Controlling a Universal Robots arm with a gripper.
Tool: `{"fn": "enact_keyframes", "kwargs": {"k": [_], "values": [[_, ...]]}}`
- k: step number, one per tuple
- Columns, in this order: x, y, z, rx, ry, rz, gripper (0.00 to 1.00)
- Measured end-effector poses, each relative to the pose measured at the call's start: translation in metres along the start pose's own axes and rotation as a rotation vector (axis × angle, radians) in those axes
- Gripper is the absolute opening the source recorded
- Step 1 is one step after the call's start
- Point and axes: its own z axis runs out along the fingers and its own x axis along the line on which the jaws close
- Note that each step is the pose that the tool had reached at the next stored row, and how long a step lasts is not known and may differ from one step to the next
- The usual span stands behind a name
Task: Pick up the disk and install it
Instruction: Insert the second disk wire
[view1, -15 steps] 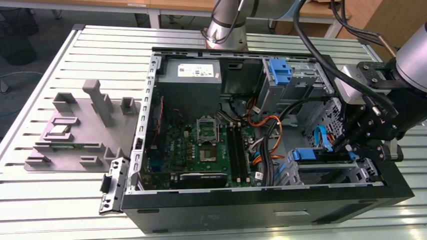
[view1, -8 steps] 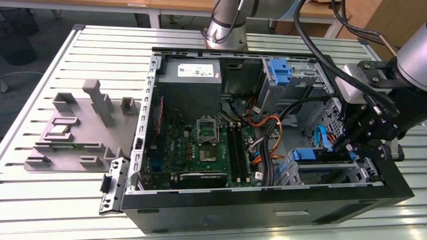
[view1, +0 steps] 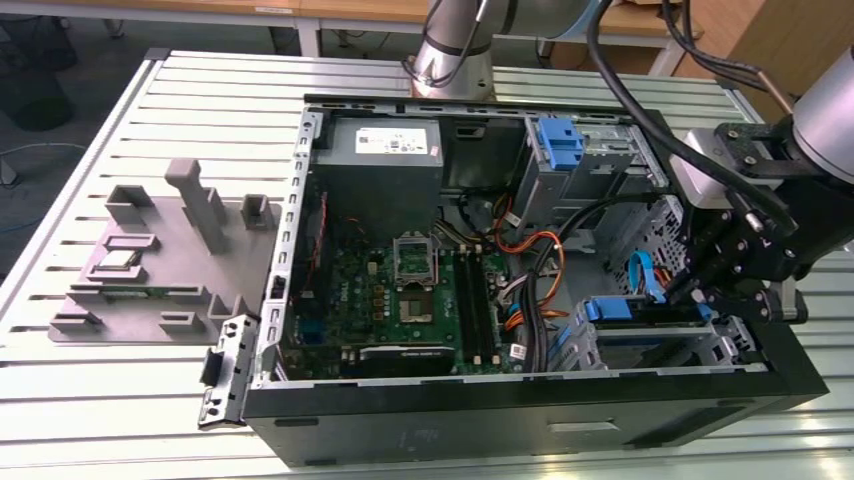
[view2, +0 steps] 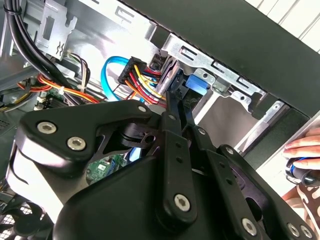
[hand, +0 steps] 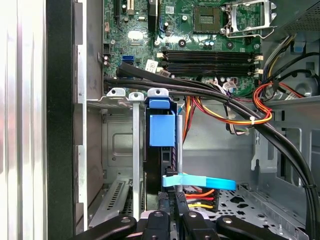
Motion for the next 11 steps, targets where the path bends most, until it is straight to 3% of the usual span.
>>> {"fn": "enact_keyframes", "kwargs": {"k": [11], "values": [[0.0001, 0.0, 0.0022, 0.0, 0.0002, 0.0, 0.17]]}}
